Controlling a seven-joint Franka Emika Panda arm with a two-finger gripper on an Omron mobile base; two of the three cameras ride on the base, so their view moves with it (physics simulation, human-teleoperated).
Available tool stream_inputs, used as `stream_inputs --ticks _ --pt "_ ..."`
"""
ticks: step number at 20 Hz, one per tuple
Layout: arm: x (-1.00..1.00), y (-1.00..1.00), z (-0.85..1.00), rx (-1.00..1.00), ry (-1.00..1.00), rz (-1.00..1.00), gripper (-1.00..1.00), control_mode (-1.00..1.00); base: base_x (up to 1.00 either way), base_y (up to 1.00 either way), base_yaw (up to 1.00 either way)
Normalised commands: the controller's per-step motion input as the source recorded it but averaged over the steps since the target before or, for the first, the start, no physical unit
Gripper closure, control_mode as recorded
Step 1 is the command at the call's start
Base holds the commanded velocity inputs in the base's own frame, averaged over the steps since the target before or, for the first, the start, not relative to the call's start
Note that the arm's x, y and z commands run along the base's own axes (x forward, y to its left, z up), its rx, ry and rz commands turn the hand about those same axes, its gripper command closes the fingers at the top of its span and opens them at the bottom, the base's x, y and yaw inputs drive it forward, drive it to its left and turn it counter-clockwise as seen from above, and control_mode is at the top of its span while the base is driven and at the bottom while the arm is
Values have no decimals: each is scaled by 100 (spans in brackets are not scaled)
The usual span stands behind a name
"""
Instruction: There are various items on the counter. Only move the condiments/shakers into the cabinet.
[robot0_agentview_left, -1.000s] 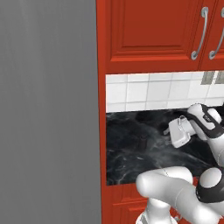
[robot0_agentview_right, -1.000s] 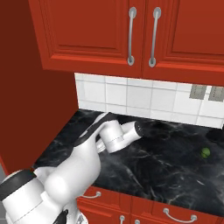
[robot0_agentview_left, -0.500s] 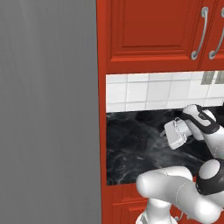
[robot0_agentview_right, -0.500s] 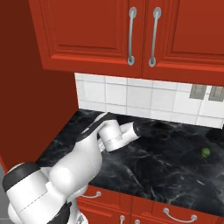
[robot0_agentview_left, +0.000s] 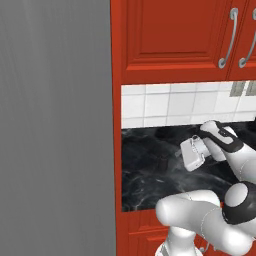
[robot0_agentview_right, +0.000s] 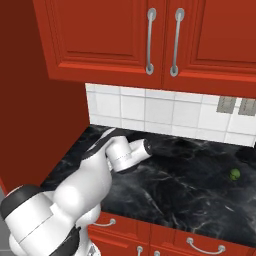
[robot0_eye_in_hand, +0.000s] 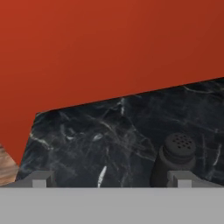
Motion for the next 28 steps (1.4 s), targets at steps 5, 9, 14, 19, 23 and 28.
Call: stream_inputs --ticks 5,9,14,19,23,28 --pt "13 3 -6 0 0 0 -100 -100 0 0 0" --pt "19 0 -6 0 0 0 -100 -100 0 0 0" --pt "25 0 -10 0 0 0 -100 -100 0 0 0" --pt "27 0 -16 0 0 0 -100 -100 0 0 0" --pt "15 0 -24 0 0 0 -100 -100 0 0 0" --pt "12 0 -24 0 0 0 -100 -100 0 0 0"
